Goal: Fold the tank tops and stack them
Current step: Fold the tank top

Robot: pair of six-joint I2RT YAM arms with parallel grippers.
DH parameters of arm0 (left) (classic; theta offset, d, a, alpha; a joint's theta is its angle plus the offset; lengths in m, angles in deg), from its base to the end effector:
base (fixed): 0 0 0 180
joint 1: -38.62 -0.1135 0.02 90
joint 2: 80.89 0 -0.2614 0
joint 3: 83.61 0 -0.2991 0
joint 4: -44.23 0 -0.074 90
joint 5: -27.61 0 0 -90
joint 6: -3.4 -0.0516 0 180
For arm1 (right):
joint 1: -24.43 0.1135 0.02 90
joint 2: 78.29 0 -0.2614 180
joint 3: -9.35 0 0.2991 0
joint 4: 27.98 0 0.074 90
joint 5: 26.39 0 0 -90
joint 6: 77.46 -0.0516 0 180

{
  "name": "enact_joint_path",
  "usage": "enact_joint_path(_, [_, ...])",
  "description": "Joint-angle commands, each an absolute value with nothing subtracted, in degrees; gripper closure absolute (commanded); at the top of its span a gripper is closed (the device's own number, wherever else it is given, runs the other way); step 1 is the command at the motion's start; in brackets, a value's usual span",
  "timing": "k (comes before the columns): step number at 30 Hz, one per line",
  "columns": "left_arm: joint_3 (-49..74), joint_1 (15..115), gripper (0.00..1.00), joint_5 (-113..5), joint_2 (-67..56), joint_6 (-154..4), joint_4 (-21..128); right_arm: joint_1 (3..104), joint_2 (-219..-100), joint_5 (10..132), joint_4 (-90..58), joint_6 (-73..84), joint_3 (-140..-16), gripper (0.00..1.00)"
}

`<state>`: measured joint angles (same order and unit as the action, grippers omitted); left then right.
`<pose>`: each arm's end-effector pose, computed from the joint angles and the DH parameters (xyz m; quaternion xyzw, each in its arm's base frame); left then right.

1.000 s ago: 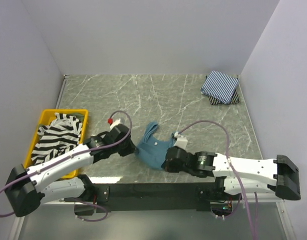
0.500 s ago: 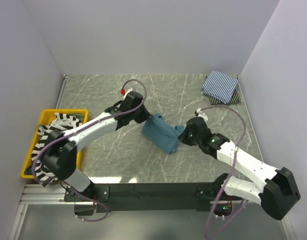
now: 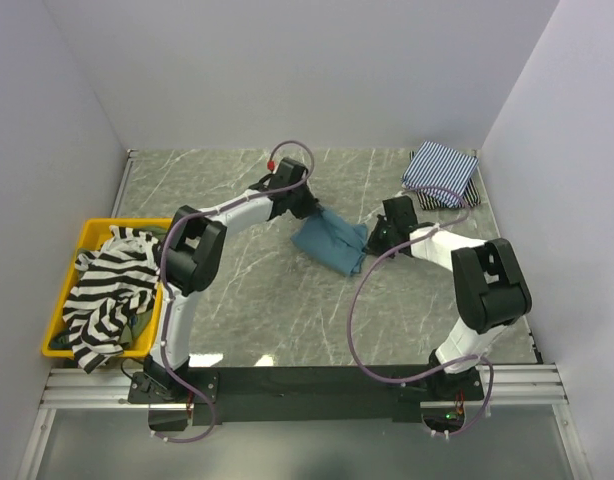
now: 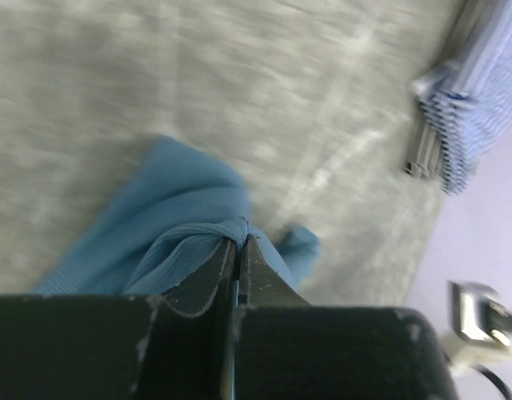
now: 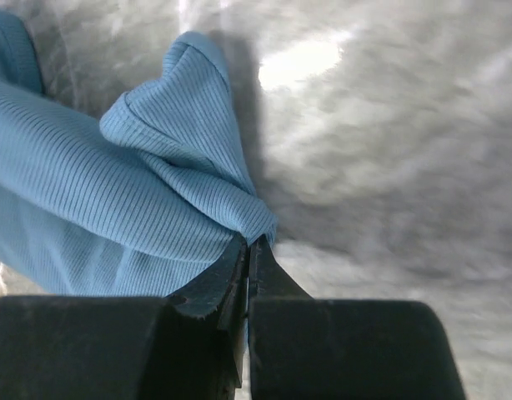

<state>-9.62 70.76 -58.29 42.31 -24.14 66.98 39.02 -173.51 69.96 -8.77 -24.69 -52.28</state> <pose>0.4596 -0.2931 0.1633 -0.2222 0.8780 -0.3327 0.2629 0.3554 0.0984 0.1085 0.1684 0.9314 0.1864 0.2635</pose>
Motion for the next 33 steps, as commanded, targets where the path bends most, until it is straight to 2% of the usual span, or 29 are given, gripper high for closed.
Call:
enact_joint_path(1, [-8.29, 69.03, 0.99, -58.16, 42.16, -23.14, 64.69, 42.69, -174.71, 69.86, -7.45, -21.92, -55.48, 1.0])
enact_joint_path(10, [10.61, 69.29, 0.99, -62.21, 34.0, -18.66, 62.75, 54.12, -171.91, 67.74, -8.15, -24.81, -49.69, 1.0])
enact_joint_path(14, [25.71, 69.56, 0.99, -62.21, 26.97, -16.11, 58.79, 63.17, -169.44, 67.83, -9.55, -28.5, -45.91, 1.0])
enact_joint_path(18, [35.4, 70.87, 0.99, -64.39, 16.62, -15.93, 59.84, 75.45, -166.1, 67.3, -10.78, -33.59, -41.96, 1.0])
enact_joint_path(22, [43.93, 71.67, 0.99, -66.69, 6.23, -15.49, 64.13, 84.36, -162.24, 65.11, -8.94, -38.95, -43.17, 1.0])
enact_joint_path(26, [41.67, 71.58, 1.0, -71.17, -4.05, -18.47, 70.73, 86.57, -158.02, 62.13, -5.0, -39.76, -47.81, 1.0])
enact_joint_path(33, [32.97, 71.49, 0.99, -73.99, -5.22, -23.48, 75.66, 86.48, -154.58, 57.28, -1.21, -38.88, -53.89, 1.0])
